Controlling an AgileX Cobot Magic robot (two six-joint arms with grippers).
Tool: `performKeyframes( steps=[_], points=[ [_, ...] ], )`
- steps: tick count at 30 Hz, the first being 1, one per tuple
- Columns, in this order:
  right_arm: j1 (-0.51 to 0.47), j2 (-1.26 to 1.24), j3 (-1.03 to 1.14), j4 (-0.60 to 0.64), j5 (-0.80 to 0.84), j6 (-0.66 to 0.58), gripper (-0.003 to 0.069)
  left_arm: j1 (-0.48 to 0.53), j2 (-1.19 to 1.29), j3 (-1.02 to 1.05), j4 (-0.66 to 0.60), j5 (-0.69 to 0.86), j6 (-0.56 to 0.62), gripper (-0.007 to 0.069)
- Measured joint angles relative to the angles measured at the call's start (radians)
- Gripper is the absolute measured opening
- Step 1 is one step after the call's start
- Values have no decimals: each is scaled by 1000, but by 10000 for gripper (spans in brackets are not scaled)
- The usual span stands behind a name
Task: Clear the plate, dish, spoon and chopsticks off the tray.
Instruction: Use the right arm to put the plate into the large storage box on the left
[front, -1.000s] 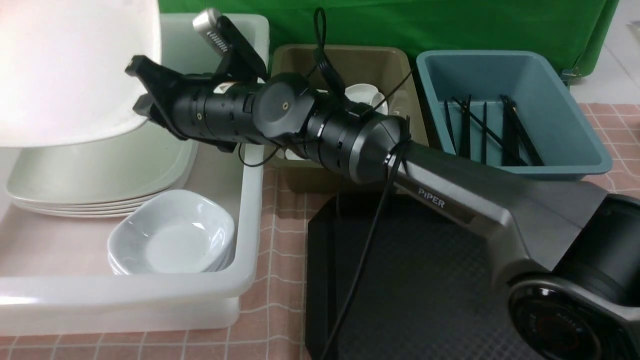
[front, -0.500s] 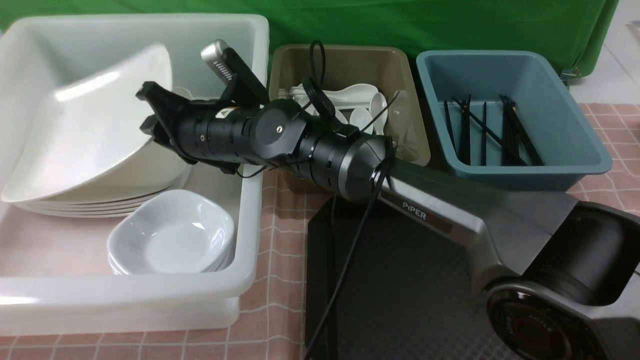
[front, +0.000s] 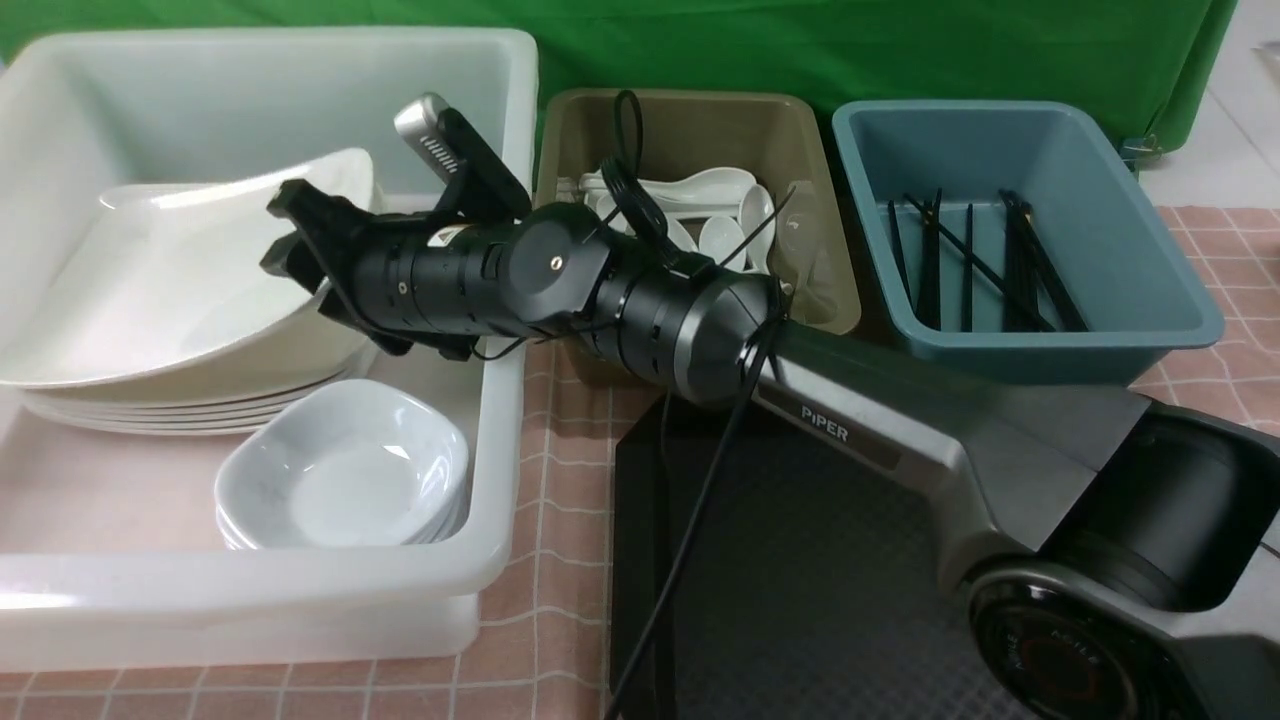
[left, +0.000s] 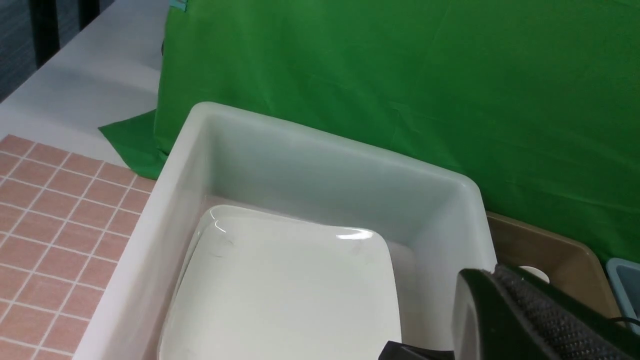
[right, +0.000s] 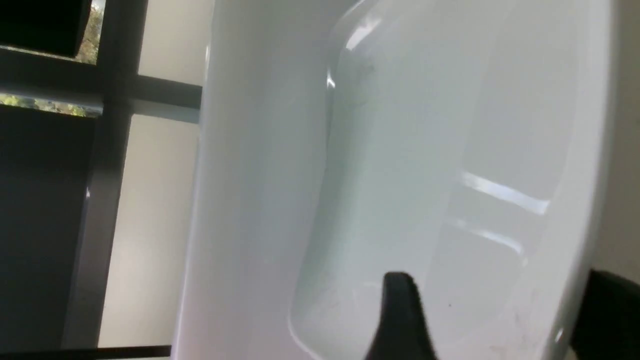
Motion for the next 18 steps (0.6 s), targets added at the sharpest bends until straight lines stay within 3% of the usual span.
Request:
performKeyframes(
  steps=[4,12,18],
  points=[
    [0,-1,0,-19,15,-26,582,0,0,0,0,7,0,4],
    [-17,-31,-5,-58,73,-97,584,0,3,0,-4,8,16,4],
    [-50,-89,-40,-67,258,-152,574,-43,27,0,-4,20,23,4]
  ],
)
